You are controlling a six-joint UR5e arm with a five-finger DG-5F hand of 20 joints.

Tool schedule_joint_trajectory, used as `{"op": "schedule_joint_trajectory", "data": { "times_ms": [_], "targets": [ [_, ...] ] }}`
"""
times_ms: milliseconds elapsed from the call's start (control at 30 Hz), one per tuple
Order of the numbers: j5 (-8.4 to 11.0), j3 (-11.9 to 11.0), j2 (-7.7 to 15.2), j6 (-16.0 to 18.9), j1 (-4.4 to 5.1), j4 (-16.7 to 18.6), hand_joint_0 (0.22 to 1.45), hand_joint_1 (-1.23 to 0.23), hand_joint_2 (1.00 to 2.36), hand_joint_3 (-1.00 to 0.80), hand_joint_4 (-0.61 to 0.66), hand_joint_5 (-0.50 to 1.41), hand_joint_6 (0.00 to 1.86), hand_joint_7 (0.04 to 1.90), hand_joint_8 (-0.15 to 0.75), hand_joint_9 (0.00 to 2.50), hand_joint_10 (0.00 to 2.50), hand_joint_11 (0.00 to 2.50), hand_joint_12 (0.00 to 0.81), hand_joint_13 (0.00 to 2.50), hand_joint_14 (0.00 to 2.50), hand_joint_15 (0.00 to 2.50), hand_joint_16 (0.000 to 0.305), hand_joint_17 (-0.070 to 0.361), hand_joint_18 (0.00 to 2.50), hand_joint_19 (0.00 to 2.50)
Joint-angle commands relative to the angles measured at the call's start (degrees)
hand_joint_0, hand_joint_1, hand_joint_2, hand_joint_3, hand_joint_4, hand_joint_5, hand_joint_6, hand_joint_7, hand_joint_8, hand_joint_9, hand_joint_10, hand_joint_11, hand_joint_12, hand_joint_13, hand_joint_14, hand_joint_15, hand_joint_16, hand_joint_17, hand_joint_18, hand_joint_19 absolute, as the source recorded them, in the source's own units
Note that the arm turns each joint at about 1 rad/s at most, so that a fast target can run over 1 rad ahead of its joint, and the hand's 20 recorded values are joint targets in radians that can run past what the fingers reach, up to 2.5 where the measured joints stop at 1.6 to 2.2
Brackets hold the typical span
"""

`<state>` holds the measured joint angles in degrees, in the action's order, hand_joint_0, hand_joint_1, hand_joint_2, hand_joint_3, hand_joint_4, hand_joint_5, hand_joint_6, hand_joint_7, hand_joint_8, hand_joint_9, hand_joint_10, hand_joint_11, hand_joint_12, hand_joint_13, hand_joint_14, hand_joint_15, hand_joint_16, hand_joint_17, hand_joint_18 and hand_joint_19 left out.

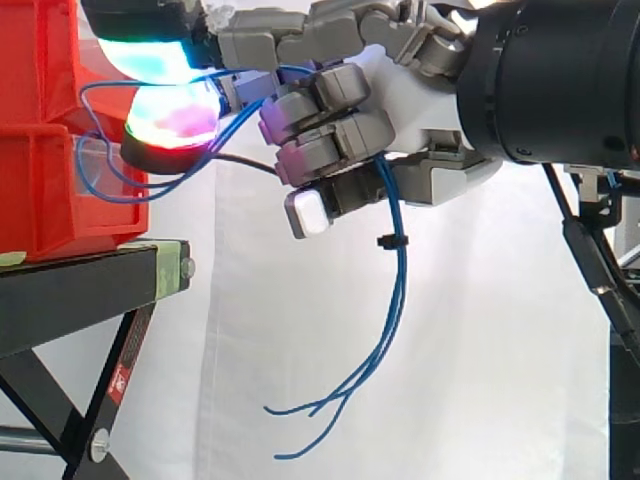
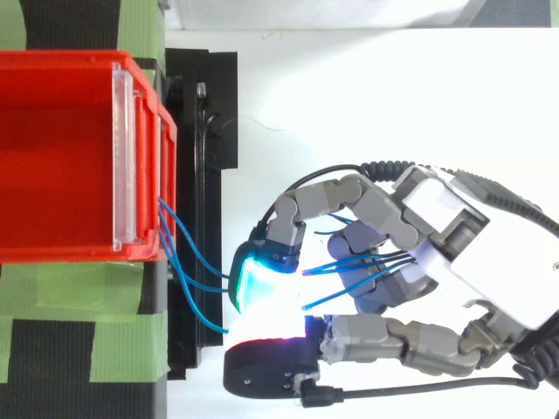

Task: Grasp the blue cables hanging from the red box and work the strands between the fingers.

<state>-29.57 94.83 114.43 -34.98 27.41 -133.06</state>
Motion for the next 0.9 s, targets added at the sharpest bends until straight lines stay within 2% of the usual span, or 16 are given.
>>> {"op": "schedule_joint_trajectory", "data": {
  "times_ms": [0, 33, 100, 133, 267, 367, 433, 633, 700, 867],
  "targets": [
    [0.04, 0.0, 0.0, 0.0, 0.01, 0.43, 0.92, -0.75, 1.01, 0.07, 0.15, 0.09, 1.21, 0.98, 0.369, 1.56, 2.5, 2.5, 0.537, 1.76, 2.5, 1.57, 0.198, 0.149, 2.04, 0.79],
    [0.04, 0.0, 0.0, 0.0, 0.01, 0.52, 0.92, -0.75, 1.01, 0.06, 0.15, 0.08, 1.22, 0.99, 0.369, 1.56, 2.5, 2.5, 0.537, 1.76, 2.5, 1.57, 0.198, 0.149, 2.04, 0.79],
    [0.13, 0.0, 0.0, 0.0, 0.01, 1.22, 0.92, -0.75, 1.01, -0.14, 0.16, 0.06, 1.15, 1.02, 0.369, 1.56, 2.5, 2.5, 0.537, 1.76, 2.5, 1.57, 0.198, 0.149, 2.04, 0.79],
    [0.21, 0.0, 0.0, 0.0, -0.08, 1.49, 0.89, -0.75, 1.02, -0.35, 0.15, 0.05, 1.1, 1.06, 0.369, 1.56, 2.5, 2.5, 0.537, 1.76, 2.5, 1.57, 0.198, 0.149, 2.04, 0.79],
    [1.18, 0.0, 0.0, -0.09, -0.16, 3.24, 0.85, -0.76, 1.01, -0.74, 0.17, 0.02, 1.06, 1.06, 0.369, 1.56, 2.5, 2.5, 0.537, 1.76, 2.5, 1.57, 0.198, 0.149, 2.04, 0.79],
    [1.88, 0.0, 0.0, -0.35, -0.16, 3.68, 0.82, -0.77, 1.0, -0.94, 0.18, 0.01, 1.03, 1.06, 0.369, 1.56, 2.5, 2.5, 0.537, 1.76, 2.5, 1.57, 0.198, 0.149, 2.04, 0.79],
    [2.06, 0.0, 0.0, -0.62, -0.16, 3.68, 0.81, -0.76, 1.0, -1.0, 0.19, 0.0, 1.02, 1.06, 0.369, 1.56, 2.5, 2.5, 0.537, 1.76, 2.5, 1.57, 0.198, 0.149, 2.04, 0.79],
    [2.06, 0.0, 0.0, -1.05, -0.16, 3.6, 0.78, -0.78, 1.0, -1.0, 0.2, -0.01, 0.97, 1.06, 0.369, 1.56, 2.5, 2.5, 0.537, 1.76, 2.5, 1.57, 0.198, 0.149, 2.04, 0.79],
    [2.06, 0.0, 0.0, -1.05, -0.16, 3.6, 0.81, -0.78, 1.0, -1.0, 0.2, -0.01, 0.96, 1.06, 0.369, 1.56, 2.5, 2.5, 0.537, 1.76, 2.5, 1.57, 0.198, 0.149, 2.04, 0.79],
    [2.06, 0.0, 0.0, -1.05, -0.16, 3.6, 0.9, -0.71, 1.01, -0.55, 0.19, 0.01, 1.03, 1.04, 0.369, 1.56, 2.5, 2.5, 0.537, 1.76, 2.5, 1.57, 0.198, 0.149, 2.04, 0.79]
  ]
}}
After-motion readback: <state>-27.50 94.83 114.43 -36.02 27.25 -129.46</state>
